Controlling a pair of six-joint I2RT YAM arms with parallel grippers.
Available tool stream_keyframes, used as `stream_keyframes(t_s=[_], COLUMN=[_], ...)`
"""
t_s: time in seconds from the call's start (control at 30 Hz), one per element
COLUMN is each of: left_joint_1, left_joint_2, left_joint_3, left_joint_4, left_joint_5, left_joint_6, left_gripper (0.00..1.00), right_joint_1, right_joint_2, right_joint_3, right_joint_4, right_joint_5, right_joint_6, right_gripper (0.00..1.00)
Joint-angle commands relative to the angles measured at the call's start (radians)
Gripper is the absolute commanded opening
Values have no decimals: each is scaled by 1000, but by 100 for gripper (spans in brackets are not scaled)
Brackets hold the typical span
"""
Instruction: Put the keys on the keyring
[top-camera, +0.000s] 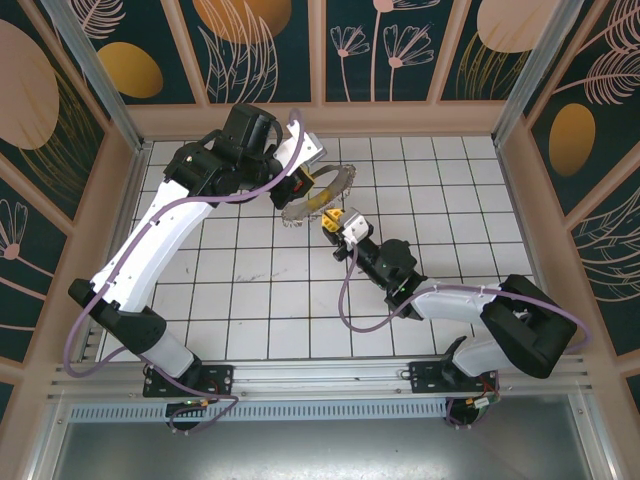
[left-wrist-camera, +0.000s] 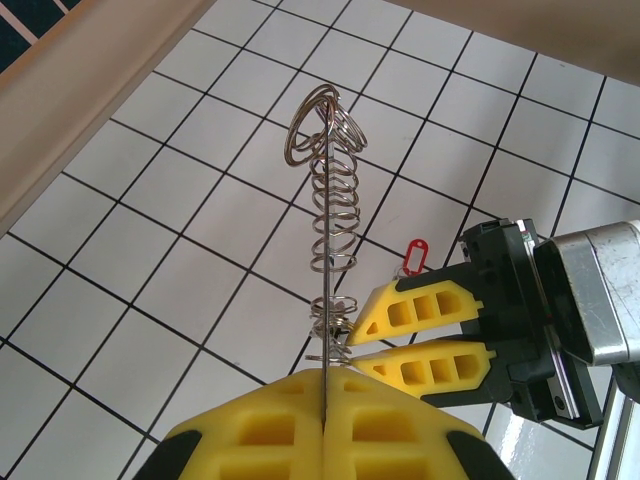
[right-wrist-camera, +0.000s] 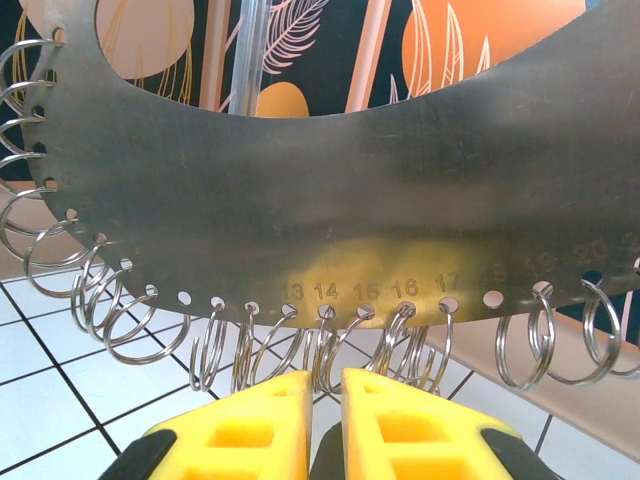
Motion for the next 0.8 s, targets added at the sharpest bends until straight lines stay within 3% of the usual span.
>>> stream_keyframes(t_s=[0.0, 0.77], left_joint_1=[-7, -7], left_joint_2=[-43, -50], left_joint_3=[-6, -18], left_joint_4=[37, 41], left_joint_5=[8, 2], left_joint_6=[-18, -16], left_gripper=[0, 0], right_joint_1=[-3, -11], right_joint_2=[13, 23], right_joint_3=[23, 33], right_joint_4=[54, 37], right_joint_5=[16, 37], right_joint_6=[-18, -48], right_gripper=[15, 15])
